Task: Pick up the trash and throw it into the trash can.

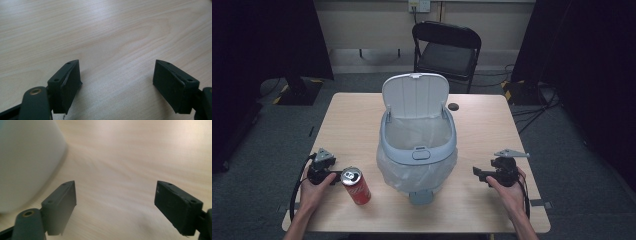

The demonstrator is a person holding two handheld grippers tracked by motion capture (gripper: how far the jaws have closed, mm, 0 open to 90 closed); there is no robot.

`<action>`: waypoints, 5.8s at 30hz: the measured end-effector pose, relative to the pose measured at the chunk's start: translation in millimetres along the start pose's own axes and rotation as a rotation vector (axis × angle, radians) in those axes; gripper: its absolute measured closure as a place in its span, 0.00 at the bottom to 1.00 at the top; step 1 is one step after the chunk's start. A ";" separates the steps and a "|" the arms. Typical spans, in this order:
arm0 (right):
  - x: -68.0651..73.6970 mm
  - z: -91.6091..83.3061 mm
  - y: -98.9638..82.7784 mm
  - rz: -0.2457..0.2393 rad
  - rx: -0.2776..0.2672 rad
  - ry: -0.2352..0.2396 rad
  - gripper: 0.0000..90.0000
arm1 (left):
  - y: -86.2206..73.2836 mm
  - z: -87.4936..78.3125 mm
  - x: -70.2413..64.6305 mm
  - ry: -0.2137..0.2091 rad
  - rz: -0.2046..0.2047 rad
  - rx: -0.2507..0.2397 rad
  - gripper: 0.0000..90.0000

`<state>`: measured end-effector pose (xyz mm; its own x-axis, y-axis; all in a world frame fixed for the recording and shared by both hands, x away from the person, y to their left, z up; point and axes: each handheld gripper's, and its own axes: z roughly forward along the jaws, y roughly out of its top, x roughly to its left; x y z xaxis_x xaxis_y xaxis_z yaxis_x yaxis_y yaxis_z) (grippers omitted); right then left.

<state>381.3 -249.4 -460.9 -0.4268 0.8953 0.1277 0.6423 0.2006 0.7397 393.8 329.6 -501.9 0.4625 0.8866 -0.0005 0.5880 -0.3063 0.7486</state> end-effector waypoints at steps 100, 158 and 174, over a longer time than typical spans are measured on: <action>-7.1 21.8 -32.1 -0.059 0.009 -0.147 0.16 | 6.1 -56.1 -84.3 -0.332 0.160 -0.136 0.38; -6.6 24.2 -30.2 -0.052 0.012 -0.151 0.14 | 144.1 -175.8 -74.1 -0.311 0.083 -0.547 0.38; -6.6 24.2 -30.2 -0.052 0.012 -0.151 0.14 | 187.8 -187.1 -102.8 -0.405 0.134 -0.624 0.38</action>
<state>380.1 -251.8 -500.1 -0.3591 0.9332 -0.0120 0.6302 0.2519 0.7344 332.5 245.7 -237.2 0.7819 0.6223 -0.0367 0.0802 -0.0421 0.9959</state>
